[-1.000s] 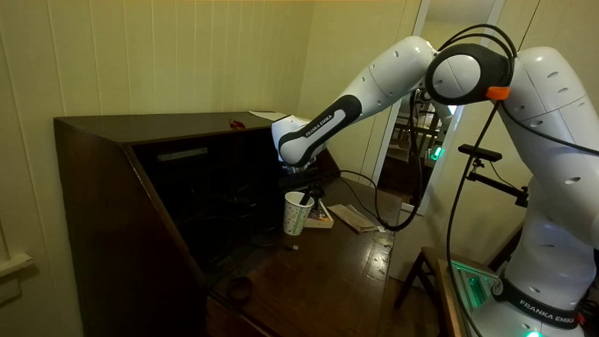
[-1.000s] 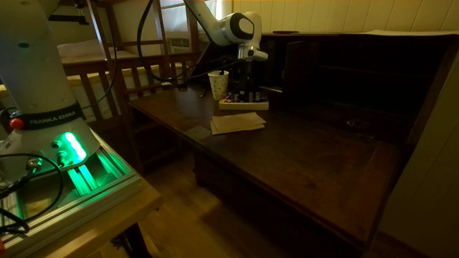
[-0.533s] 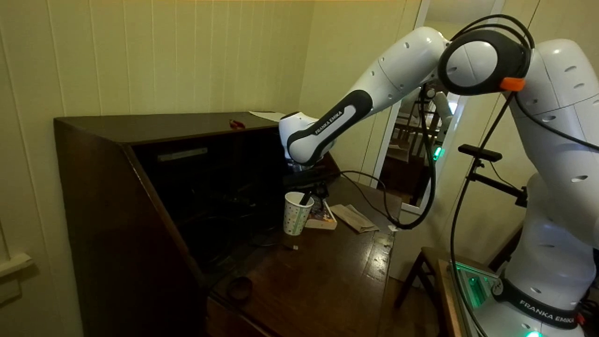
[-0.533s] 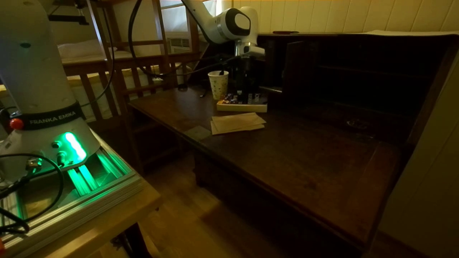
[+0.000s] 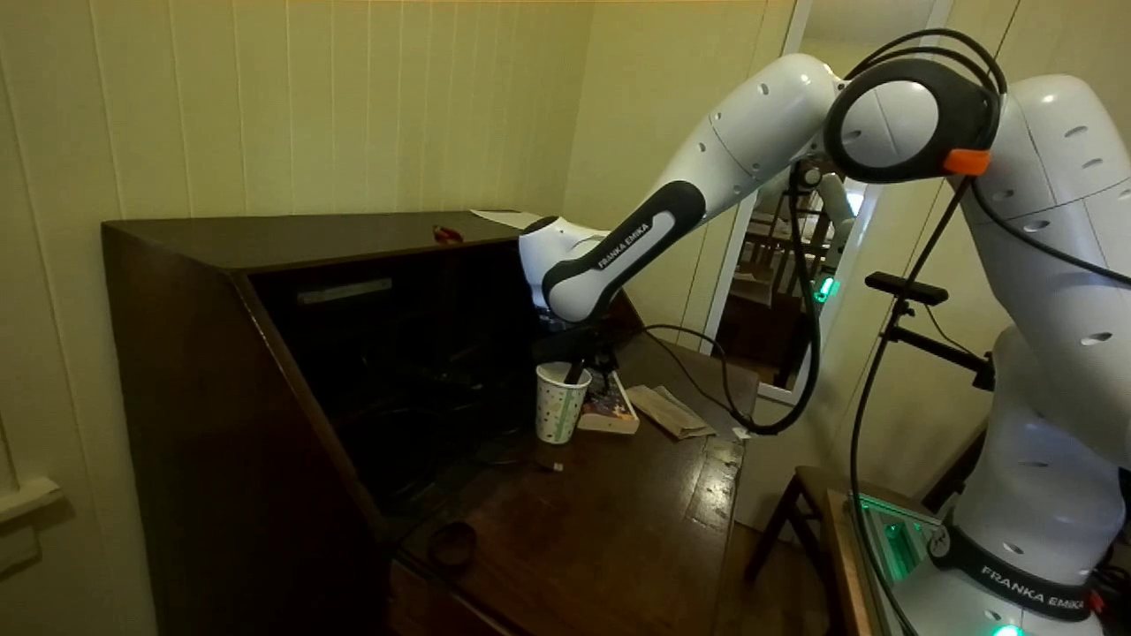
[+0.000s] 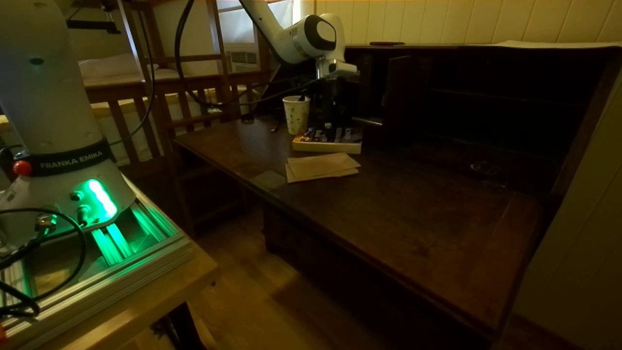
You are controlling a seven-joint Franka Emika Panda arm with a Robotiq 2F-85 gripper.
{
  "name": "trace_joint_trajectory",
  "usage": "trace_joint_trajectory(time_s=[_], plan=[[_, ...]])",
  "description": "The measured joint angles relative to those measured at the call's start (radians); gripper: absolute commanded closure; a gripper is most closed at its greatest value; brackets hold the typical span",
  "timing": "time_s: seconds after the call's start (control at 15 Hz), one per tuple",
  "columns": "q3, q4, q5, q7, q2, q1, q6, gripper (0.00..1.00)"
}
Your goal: Open the book
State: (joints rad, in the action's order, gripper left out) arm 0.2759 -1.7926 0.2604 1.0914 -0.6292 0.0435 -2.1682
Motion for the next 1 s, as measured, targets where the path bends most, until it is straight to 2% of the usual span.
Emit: trace_joint_trajectory(time_s=[0.87, 0.93, 1.0], plan=[[0.000, 0.029, 0.030, 0.043, -0.029, 0.008, -0.069, 0.00], [0.000, 0.028, 0.029, 0.048, -0.029, 0.007, -0.075, 0.25], [0.000, 0.026, 0.029, 0.054, -0.029, 0.006, -0.081, 0.26]])
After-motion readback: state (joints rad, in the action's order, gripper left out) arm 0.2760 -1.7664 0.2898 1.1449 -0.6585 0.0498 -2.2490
